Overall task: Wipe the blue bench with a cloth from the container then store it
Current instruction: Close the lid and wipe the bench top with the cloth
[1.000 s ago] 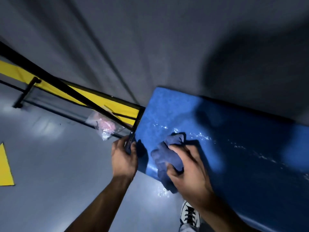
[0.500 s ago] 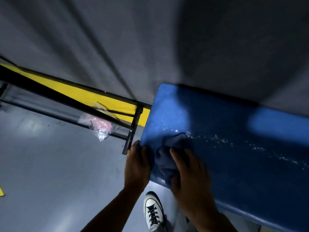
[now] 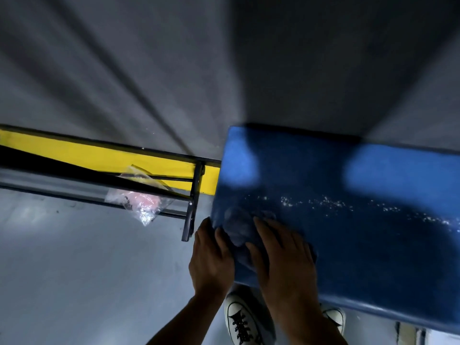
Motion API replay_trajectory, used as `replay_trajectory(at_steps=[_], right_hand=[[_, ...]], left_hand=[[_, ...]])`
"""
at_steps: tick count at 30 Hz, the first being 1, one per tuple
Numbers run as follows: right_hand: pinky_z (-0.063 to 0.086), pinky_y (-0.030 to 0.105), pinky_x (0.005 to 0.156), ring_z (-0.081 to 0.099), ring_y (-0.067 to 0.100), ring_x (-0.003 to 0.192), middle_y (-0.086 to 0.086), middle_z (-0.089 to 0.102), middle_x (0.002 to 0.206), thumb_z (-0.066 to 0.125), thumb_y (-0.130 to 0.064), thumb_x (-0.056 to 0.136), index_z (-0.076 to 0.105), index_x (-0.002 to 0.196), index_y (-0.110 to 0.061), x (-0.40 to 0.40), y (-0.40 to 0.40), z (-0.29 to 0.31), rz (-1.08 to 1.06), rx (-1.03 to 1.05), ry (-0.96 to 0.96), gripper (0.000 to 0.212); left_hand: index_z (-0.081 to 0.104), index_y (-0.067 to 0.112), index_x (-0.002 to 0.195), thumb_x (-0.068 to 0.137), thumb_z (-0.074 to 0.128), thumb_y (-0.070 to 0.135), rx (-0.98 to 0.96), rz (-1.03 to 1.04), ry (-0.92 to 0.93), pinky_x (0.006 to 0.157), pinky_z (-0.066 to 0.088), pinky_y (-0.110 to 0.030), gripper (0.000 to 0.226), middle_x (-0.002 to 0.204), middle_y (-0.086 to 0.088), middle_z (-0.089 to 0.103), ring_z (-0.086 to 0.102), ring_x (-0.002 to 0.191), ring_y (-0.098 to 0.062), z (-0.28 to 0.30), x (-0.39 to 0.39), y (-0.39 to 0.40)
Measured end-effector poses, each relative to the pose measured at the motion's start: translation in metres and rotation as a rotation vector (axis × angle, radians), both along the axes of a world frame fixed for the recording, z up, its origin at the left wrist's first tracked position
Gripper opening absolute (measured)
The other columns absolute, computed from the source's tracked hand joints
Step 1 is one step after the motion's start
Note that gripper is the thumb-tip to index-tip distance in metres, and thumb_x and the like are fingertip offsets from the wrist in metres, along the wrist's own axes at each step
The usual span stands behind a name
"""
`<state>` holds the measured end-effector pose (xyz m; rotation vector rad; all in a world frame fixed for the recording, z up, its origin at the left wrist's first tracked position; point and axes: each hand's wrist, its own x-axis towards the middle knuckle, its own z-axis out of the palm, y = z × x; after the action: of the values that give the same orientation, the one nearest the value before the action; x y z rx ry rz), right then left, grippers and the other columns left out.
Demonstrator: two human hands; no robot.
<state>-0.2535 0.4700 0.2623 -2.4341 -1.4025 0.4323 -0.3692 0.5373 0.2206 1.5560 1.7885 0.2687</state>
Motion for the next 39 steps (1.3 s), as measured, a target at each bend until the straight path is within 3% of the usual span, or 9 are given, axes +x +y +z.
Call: replay_trajectory(at_steps=[3, 5, 7, 10, 15, 22, 28, 33, 39], right_hand=[[0.046, 0.046, 0.1, 0.053, 0.025, 0.128, 0.004, 0.051, 0.151, 0.038, -0.055, 0.096, 0.049, 0.146, -0.022, -0.003, 0.001, 0.005, -0.015, -0.027, -0.005, 0.061], [0.039, 0.051, 0.107, 0.048, 0.031, 0.138, 0.009, 0.046, 0.156, 0.04, -0.048, 0.096, 0.05, 0.147, -0.018, -0.001, -0.003, 0.002, 0.142, 0.033, -0.103, 0.059], [0.03, 0.059, 0.114, 0.036, 0.031, 0.148, 0.008, 0.04, 0.16, 0.045, -0.041, 0.096, 0.05, 0.147, -0.022, 0.004, -0.007, -0.008, 0.363, 0.081, -0.16, 0.055], [0.025, 0.06, 0.117, 0.022, 0.028, 0.154, 0.001, 0.031, 0.165, 0.05, -0.04, 0.094, 0.047, 0.148, -0.028, 0.01, -0.006, -0.028, 0.547, 0.008, -0.161, 0.056], [0.026, 0.065, 0.116, 0.021, 0.031, 0.154, 0.002, 0.03, 0.164, 0.047, -0.045, 0.093, 0.04, 0.15, -0.033, 0.014, 0.023, -0.036, 0.678, -0.071, -0.2, 0.059], [0.018, 0.062, 0.119, 0.023, 0.034, 0.153, 0.011, 0.034, 0.162, 0.04, -0.051, 0.099, 0.052, 0.145, -0.017, 0.041, 0.103, -0.038, 0.565, 0.066, -0.22, 0.058], [0.012, 0.058, 0.122, 0.023, 0.04, 0.15, 0.019, 0.028, 0.163, 0.04, -0.06, 0.092, 0.044, 0.149, -0.012, 0.073, 0.159, -0.04, 0.366, -0.077, -0.317, 0.075], [0.021, 0.057, 0.12, 0.03, 0.043, 0.147, 0.021, 0.031, 0.161, 0.045, -0.055, 0.093, 0.044, 0.147, -0.01, 0.078, 0.146, -0.042, 0.114, -0.092, -0.266, 0.07], [0.019, 0.053, 0.123, 0.026, 0.039, 0.149, 0.016, 0.025, 0.164, 0.037, -0.053, 0.1, 0.042, 0.151, -0.018, 0.064, 0.066, -0.03, 0.011, -0.106, -0.185, 0.062]], left_hand=[[0.041, 0.045, 0.121, 0.095, 0.022, 0.058, -0.015, 0.018, -0.084, 0.08, 0.046, -0.037, 0.034, 0.113, 0.017, 0.06, 0.062, 0.095, -0.015, 0.002, 0.0, 0.001], [0.046, 0.043, 0.124, 0.095, 0.022, 0.062, -0.002, 0.033, -0.127, 0.082, 0.054, -0.042, 0.042, 0.116, 0.014, 0.066, 0.065, 0.095, -0.013, -0.001, -0.003, 0.0], [0.055, 0.037, 0.125, 0.098, 0.027, 0.057, -0.001, 0.084, -0.199, 0.082, 0.058, -0.04, 0.044, 0.112, 0.009, 0.072, 0.07, 0.097, -0.012, -0.003, -0.008, 0.003], [0.063, 0.032, 0.126, 0.1, 0.031, 0.047, 0.001, 0.151, -0.225, 0.088, 0.058, -0.04, 0.044, 0.112, 0.006, 0.075, 0.07, 0.103, -0.015, -0.011, -0.015, 0.01], [0.06, 0.034, 0.124, 0.105, 0.028, 0.044, 0.027, 0.114, -0.194, 0.084, 0.059, -0.041, 0.038, 0.109, 0.007, 0.075, 0.071, 0.098, -0.013, -0.014, -0.01, 0.01], [0.049, 0.046, 0.122, 0.099, 0.02, 0.058, 0.059, 0.047, -0.122, 0.08, 0.06, -0.043, 0.039, 0.109, 0.015, 0.07, 0.07, 0.097, -0.014, -0.014, -0.007, 0.008], [0.048, 0.046, 0.126, 0.097, 0.018, 0.062, 0.047, 0.019, -0.128, 0.088, 0.058, -0.045, 0.044, 0.119, 0.015, 0.068, 0.067, 0.106, -0.014, -0.013, -0.008, 0.008], [0.048, 0.03, 0.146, 0.102, 0.026, 0.047, 0.071, -0.017, -0.13, 0.103, 0.05, -0.034, 0.052, 0.142, 0.01, 0.062, 0.058, 0.128, -0.01, -0.012, -0.009, 0.01], [0.045, 0.033, 0.149, 0.108, 0.031, 0.036, 0.081, -0.046, -0.165, 0.103, 0.043, -0.026, 0.044, 0.14, 0.017, 0.056, 0.054, 0.13, -0.008, -0.008, -0.005, 0.013]])
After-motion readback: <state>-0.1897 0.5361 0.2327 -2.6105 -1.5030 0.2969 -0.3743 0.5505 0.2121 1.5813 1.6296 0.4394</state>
